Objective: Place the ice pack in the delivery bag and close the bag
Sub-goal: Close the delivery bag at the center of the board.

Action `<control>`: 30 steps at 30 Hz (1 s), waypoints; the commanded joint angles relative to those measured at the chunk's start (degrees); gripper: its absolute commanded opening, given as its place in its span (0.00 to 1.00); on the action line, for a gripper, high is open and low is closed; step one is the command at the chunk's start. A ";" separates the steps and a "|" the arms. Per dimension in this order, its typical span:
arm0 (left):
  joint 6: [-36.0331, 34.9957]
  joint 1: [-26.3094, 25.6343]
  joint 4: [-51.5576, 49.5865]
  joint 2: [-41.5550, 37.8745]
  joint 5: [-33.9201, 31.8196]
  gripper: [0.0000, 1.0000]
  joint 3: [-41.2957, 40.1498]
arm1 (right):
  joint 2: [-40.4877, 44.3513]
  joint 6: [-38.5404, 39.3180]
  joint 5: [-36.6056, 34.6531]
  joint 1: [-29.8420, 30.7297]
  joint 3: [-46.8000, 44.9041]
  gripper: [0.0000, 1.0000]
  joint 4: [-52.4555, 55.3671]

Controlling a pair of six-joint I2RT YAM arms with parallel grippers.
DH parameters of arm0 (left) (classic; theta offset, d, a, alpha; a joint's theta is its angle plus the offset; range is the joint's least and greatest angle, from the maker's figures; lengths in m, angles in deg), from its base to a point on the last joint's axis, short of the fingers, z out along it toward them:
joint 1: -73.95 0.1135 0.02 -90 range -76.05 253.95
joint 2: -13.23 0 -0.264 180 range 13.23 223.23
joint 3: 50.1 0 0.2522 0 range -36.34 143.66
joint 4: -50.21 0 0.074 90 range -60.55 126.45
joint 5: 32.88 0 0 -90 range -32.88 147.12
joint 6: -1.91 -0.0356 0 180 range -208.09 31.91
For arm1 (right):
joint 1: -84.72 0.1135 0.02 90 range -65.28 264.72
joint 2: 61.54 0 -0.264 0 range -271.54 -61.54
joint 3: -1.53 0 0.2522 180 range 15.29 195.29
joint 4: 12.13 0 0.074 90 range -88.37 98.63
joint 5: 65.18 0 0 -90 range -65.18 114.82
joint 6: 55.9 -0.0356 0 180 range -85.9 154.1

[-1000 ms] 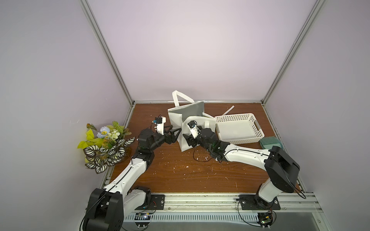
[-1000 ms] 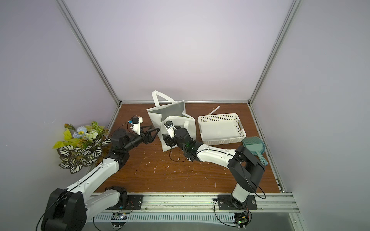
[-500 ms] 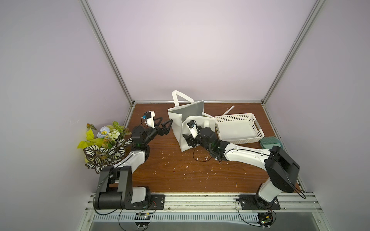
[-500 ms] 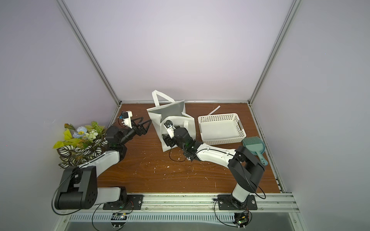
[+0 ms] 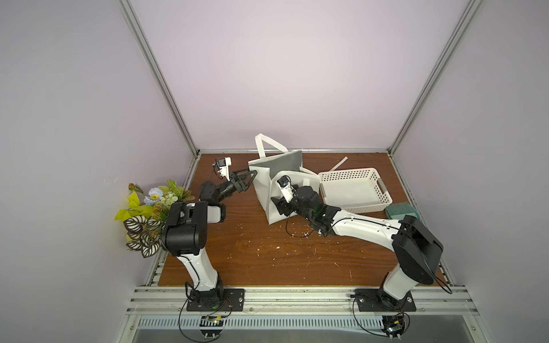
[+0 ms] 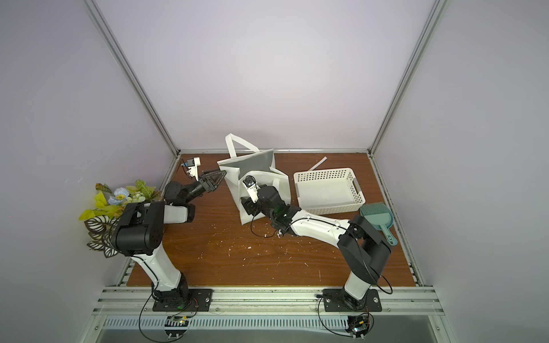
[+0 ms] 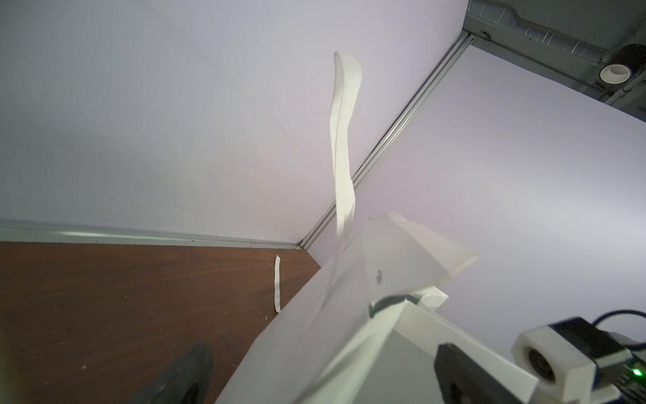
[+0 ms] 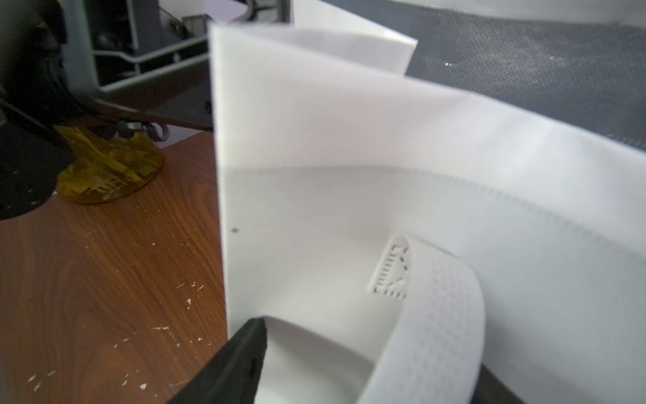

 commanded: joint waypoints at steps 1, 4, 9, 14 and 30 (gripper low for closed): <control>2.65 -1.16 16.09 -1.25 3.25 0.98 -0.31 | -0.71 0.20 0.55 -0.41 2.88 0.76 -0.21; 1.98 -2.59 16.10 -2.75 3.20 0.97 -1.92 | -1.59 0.03 0.65 -0.57 3.71 0.76 -0.22; 1.89 -3.91 16.01 -3.34 3.26 0.94 -2.79 | -2.52 -0.11 2.04 -0.76 4.52 0.76 -1.25; 0.41 -4.79 15.19 -4.51 2.77 0.89 -3.88 | -3.93 0.16 2.56 -0.75 6.04 0.75 -0.75; -18.06 -7.76 -7.49 -12.14 -1.26 0.77 -7.01 | -5.25 -0.01 3.81 -1.06 7.81 0.75 -1.04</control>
